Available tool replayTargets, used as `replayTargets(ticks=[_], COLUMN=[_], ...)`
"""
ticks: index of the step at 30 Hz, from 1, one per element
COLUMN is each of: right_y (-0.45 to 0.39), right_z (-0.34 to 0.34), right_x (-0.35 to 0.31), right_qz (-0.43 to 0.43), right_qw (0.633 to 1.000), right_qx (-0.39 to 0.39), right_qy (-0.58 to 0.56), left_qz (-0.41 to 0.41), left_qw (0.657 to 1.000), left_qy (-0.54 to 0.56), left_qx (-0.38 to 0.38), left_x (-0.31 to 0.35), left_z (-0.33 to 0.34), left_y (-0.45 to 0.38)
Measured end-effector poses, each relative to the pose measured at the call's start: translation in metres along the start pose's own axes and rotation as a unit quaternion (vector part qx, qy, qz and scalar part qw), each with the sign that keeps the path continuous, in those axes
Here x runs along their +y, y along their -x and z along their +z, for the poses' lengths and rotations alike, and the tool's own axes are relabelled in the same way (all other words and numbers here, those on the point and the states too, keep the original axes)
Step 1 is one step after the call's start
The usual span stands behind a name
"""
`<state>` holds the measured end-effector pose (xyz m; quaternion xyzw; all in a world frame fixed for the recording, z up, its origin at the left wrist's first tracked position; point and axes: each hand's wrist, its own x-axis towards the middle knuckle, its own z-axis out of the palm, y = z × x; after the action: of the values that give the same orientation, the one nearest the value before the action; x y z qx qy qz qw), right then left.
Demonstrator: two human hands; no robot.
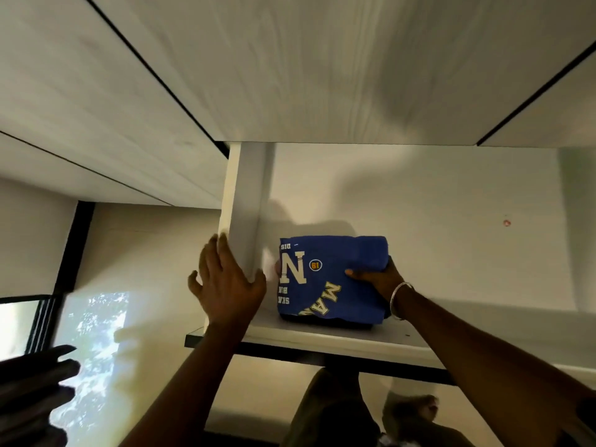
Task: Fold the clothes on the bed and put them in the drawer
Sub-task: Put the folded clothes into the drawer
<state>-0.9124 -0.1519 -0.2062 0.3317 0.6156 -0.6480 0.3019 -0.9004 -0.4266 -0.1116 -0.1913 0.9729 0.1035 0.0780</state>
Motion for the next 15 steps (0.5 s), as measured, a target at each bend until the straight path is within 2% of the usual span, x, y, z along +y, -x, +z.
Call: replayTargets(ticks=[3, 7, 10, 15], right_y=[-0.007, -0.006, -0.009, -0.012], right_z=[0.014, 0.037, 0.064, 0.098], right_x=[0.011, 0.012, 0.014, 0.022], right_qz=[-0.027, -0.089, -0.106, -0.075], right_qw=[0.999, 0.995, 0.994, 0.997], right_qx=[0.017, 0.048, 0.015, -0.022], right_qy=[0.024, 0.02, 0.018, 0.029], left_qz=[-0.082, -0.089, -0.083, -0.091], left_qw=[0.99, 0.975, 0.972, 0.977], left_qy=[0.095, 0.198, 0.207, 0.167], left_qx=[-0.064, -0.048, -0.079, -0.099], left_x=[-0.011, -0.02, -0.027, -0.021], left_z=[0.011, 0.016, 0.014, 0.015], left_y=[-0.01, -0.015, -0.017, -0.02])
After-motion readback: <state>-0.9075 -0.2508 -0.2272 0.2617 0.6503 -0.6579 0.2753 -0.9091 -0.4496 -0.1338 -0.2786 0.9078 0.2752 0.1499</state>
